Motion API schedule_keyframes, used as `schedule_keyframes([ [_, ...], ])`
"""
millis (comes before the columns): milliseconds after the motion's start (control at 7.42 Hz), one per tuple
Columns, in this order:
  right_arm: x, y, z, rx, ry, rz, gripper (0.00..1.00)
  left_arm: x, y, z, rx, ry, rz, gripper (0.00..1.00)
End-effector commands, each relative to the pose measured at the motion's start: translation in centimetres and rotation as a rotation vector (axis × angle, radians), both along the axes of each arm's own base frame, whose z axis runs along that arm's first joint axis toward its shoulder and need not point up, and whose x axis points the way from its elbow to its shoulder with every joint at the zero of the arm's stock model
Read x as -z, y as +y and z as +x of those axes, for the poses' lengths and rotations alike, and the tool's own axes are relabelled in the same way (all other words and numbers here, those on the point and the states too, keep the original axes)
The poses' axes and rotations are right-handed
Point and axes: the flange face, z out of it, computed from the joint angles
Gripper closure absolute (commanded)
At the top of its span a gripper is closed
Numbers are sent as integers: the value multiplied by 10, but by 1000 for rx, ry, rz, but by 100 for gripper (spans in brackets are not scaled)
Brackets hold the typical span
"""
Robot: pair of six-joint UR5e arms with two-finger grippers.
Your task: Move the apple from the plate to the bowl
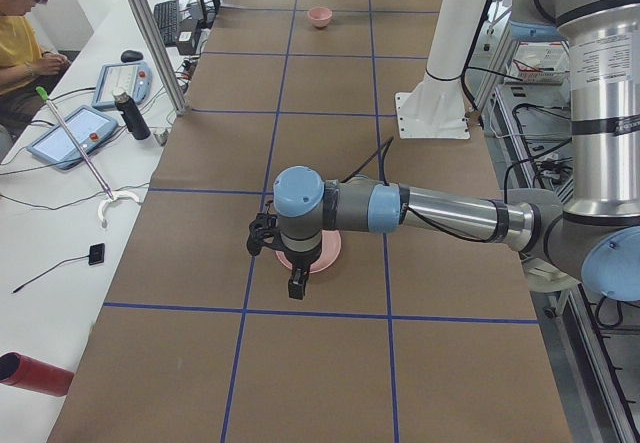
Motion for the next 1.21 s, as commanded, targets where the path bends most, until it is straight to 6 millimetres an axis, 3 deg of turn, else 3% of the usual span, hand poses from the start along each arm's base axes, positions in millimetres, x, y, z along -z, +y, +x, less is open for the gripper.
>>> schedule_keyframes([
  [0,5,-6,-67,-24,-42,4,0,0,1,0,0,0,0,2],
  [270,-33,-1,-96,-30,-81,29,0,-1,2,0,-1,0,-1,2],
  [404,-41,4,-119,-16,-91,13,0,1,2,0,0,0,1,2],
  [539,-46,10,-123,-7,-94,10,3,0,3,0,-1,0,1,2],
  [809,-63,32,-127,26,-87,-4,34,-2,4,0,-2,0,-3,2],
  [943,-69,38,-125,27,-81,-16,67,-2,5,0,-2,0,-4,2],
  [1078,-71,39,-126,29,-80,-19,72,-2,5,0,-3,0,-3,2],
])
